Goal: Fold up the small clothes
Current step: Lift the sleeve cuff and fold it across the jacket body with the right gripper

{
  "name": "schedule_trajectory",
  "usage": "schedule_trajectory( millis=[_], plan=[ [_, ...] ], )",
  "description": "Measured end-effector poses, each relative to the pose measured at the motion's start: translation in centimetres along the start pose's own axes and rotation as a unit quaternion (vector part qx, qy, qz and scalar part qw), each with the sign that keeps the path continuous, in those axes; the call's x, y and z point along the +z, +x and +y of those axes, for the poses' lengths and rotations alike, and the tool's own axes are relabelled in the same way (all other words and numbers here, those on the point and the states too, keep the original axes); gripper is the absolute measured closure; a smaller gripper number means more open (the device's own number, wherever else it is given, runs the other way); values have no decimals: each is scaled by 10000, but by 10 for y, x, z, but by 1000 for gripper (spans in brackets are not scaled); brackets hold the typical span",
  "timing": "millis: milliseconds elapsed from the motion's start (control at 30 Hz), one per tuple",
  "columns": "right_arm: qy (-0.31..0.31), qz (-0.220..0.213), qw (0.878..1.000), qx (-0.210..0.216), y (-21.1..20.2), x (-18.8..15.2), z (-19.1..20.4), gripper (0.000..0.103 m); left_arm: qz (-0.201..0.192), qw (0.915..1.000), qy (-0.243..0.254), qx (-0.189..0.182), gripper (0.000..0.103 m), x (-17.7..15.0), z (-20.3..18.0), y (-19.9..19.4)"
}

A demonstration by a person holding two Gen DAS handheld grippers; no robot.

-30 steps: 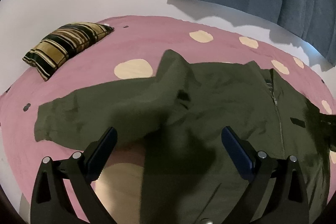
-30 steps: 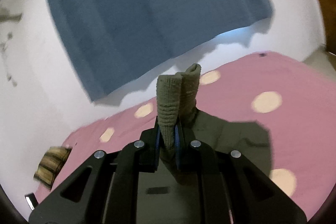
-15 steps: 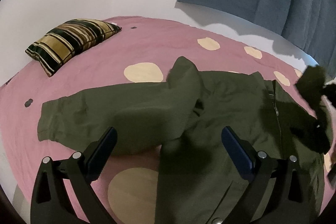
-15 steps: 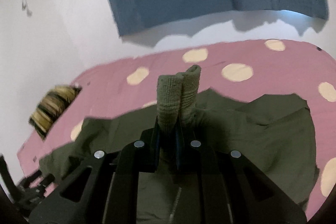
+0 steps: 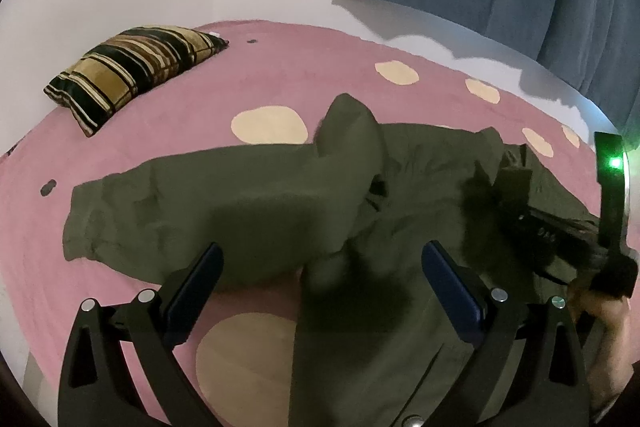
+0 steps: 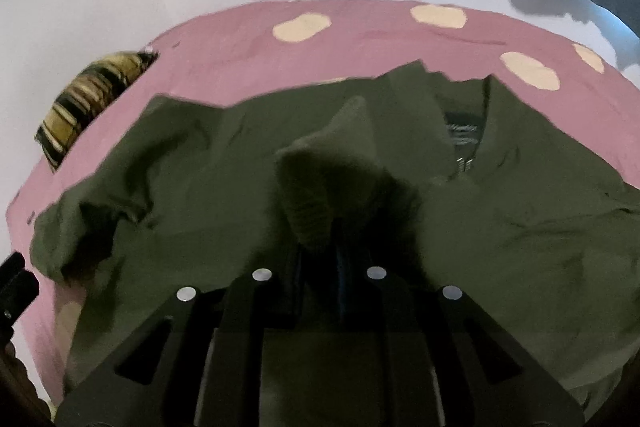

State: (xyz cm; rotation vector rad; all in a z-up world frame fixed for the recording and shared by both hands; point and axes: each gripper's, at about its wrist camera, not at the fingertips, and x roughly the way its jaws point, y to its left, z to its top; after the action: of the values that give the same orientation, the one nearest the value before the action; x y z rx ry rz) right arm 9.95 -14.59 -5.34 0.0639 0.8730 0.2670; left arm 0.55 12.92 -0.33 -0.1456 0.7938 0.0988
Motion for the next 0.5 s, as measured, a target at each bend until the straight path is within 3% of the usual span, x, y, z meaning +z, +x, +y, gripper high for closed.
schedule_trajectory(
  millis=[100,167,367,500],
  plan=[
    [-27,147,9998,156,5,-4,5,74,45,10000,24,-8,4,-2,-2,2],
    [63,342,9980,533,9,-8,7,54,53,10000,52,0,4,-3,-4,2],
    [467,579,9794,1876,-25,-17,-8,49,69,9999,103,-19,4,-6,-6,3],
    [810,108,9778,1929,-81,-25,-60,42,81,9999,104,-28,4,-6,-7,5]
  ],
)
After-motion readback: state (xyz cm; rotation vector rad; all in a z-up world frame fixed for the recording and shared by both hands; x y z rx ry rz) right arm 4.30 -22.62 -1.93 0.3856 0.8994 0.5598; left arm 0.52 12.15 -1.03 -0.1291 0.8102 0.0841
